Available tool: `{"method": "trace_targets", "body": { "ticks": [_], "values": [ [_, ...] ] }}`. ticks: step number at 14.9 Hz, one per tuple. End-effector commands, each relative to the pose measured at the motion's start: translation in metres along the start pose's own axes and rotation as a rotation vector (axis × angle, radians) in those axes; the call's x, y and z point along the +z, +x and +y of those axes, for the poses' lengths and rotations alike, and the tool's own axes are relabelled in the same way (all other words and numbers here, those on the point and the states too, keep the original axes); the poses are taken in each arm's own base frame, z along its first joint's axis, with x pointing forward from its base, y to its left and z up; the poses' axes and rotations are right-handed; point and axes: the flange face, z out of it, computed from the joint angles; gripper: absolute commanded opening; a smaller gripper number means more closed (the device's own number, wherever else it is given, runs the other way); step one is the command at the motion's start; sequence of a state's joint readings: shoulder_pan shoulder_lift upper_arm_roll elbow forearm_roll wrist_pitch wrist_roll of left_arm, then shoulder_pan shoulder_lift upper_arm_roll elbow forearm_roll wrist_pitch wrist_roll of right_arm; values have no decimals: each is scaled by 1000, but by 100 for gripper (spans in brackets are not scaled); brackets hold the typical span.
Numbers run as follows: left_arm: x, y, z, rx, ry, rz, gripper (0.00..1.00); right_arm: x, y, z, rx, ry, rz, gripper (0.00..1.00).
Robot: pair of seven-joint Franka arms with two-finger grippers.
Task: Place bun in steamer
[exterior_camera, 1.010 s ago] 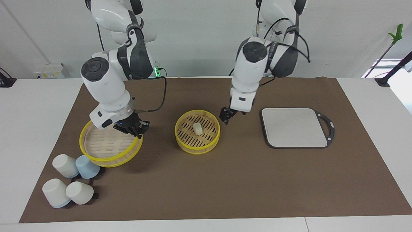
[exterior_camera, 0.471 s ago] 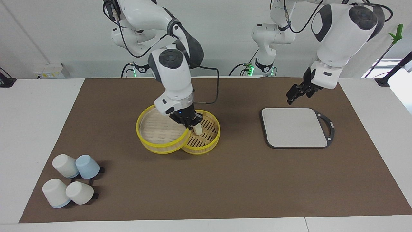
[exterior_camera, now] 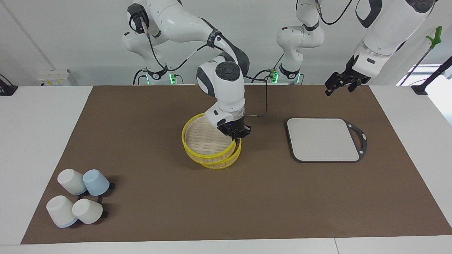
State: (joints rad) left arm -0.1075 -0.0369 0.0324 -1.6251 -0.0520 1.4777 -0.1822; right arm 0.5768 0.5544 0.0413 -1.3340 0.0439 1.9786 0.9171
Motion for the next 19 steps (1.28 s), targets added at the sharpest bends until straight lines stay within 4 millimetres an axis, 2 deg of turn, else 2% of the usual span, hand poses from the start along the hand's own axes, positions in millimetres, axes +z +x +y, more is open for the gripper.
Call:
{"method": "trace_targets", "body": {
  "ticks": [1, 8, 11, 14, 19],
  "values": [
    [6, -6, -10, 58, 8, 0, 100, 3, -8, -15, 10, 12, 13, 0],
    [10, 13, -24, 62, 6, -6, 100, 10, -2, -11, 16, 27, 25, 0],
    [11, 14, -25, 105, 9, -8, 100, 17, -1, -8, 16, 18, 19, 0],
    [13, 9, -12, 136, 49, -1, 100, 24, -2, -3, 16, 8, 15, 0],
    [11, 10, -18, 147, 39, 6, 100, 24, -14, -9, 2, -3, 2, 0]
  ]
}}
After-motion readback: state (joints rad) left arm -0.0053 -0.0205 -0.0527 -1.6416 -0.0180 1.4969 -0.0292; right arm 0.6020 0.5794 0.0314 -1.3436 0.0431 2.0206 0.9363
